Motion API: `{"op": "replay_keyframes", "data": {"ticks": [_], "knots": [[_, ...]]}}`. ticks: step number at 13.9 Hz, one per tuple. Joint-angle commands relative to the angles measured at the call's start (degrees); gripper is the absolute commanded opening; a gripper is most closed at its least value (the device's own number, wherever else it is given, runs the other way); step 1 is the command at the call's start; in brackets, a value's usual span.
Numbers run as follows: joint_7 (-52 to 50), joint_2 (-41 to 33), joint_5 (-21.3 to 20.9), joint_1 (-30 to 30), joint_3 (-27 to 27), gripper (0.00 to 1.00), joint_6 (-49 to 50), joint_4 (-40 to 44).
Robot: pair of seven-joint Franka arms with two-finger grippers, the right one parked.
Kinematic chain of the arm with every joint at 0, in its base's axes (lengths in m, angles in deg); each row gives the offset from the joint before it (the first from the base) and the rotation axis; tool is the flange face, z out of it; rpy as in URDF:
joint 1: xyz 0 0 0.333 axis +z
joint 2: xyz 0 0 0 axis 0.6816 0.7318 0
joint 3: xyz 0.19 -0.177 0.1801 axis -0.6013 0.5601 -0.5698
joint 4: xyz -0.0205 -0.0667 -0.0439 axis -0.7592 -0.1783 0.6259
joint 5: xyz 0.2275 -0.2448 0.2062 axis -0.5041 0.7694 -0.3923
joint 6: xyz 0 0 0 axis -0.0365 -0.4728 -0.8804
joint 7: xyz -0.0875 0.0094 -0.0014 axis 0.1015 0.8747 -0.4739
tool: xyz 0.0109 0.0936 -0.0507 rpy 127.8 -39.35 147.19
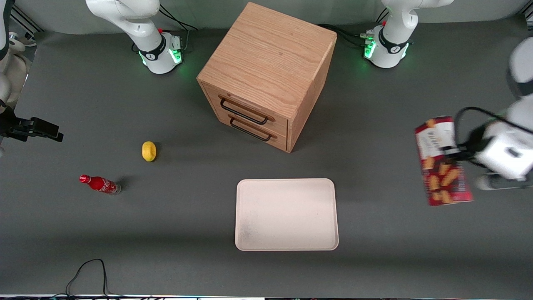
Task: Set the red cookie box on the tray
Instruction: 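Carry the upright cookie box with the left gripper to the white tray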
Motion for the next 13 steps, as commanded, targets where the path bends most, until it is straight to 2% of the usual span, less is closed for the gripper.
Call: {"op": "replay_keyframes", "data": {"ticks": [1,7,13], "knots": [[-3.19,3.42,-0.93,-5.87,-1.19,0.00,1.68,6.60],[-16.10,9.84,-0.76,-14.85,-1.19,0.00,0.36,13.99],[-18.49,14.13,-1.02,-16.00,-1.28,0.00,-5.44,12.59]]}}
